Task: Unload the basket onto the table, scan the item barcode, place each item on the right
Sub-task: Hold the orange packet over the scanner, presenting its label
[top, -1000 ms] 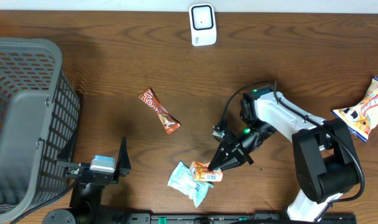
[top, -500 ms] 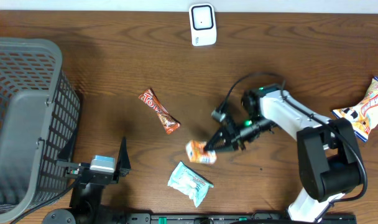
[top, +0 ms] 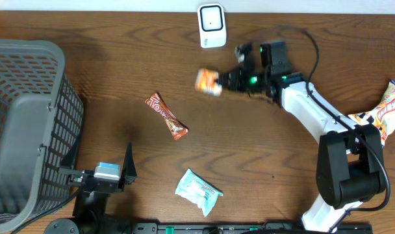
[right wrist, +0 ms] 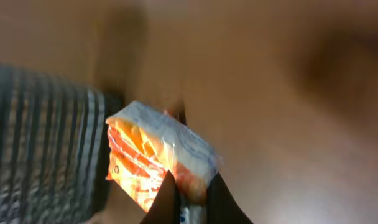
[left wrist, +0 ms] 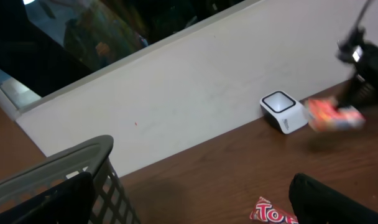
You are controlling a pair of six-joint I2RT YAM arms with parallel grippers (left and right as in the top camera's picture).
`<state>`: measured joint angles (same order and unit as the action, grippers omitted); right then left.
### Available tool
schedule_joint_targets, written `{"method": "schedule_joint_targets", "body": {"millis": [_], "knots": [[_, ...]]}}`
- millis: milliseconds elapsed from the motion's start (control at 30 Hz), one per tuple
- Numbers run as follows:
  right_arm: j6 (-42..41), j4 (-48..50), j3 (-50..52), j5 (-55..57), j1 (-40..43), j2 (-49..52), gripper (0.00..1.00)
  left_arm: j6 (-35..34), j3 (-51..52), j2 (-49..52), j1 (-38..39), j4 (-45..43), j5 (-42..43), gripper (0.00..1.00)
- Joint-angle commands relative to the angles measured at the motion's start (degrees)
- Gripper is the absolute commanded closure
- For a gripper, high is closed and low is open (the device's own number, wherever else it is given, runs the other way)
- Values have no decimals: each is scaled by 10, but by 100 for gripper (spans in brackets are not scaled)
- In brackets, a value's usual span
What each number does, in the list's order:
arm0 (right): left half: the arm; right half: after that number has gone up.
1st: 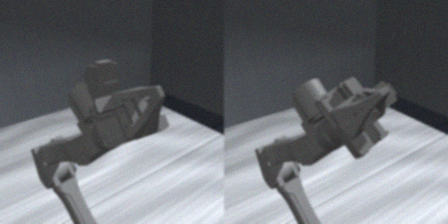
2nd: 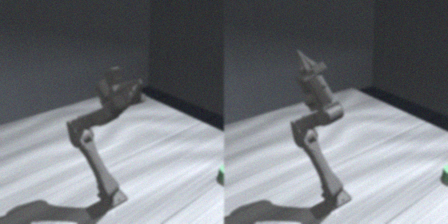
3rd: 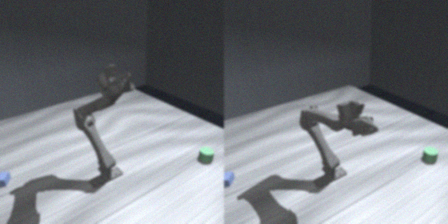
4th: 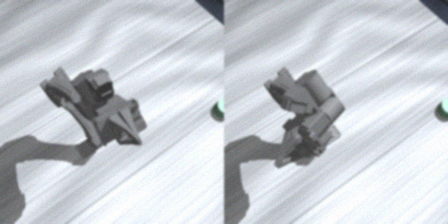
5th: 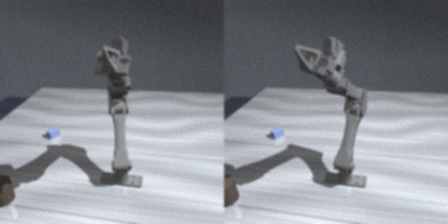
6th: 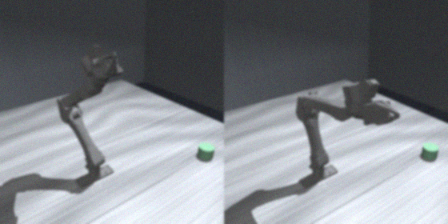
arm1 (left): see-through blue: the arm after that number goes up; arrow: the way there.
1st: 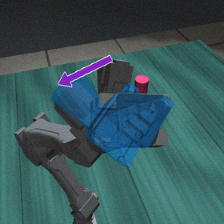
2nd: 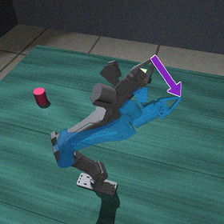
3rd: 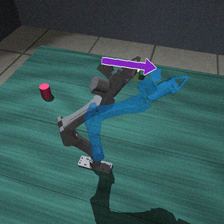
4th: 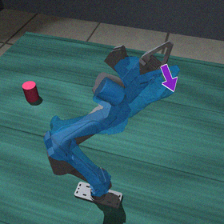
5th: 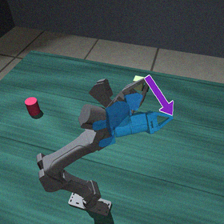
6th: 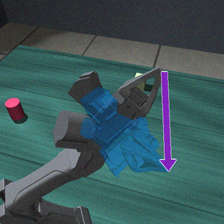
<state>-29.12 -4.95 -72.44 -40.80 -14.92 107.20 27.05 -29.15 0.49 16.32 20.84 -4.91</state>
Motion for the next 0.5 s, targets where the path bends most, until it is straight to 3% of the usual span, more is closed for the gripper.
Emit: {"method": "schedule_joint_targets", "body": {"millis": [0, 100, 200, 300, 467], "knots": [[10, 78, -9, 166, -14, -11, 99, 3, -1, -3, 3, -1, -7, 0], [9, 154, -9, 359, -27, -10, 99, 3, -1, -3, 3, -1, -7, 0], [40, 229, -9, 470, -40, 3, 99, 3, -1, -3, 3, -1, -7, 0], [90, 330, -10, 478, -50, 36, 99, 3, -1, -3, 3, -1, -7, 0], [95, 503, -21, 478, -50, 127, 99, 3, -1, -3, 3, -1, -7, 0]]}}
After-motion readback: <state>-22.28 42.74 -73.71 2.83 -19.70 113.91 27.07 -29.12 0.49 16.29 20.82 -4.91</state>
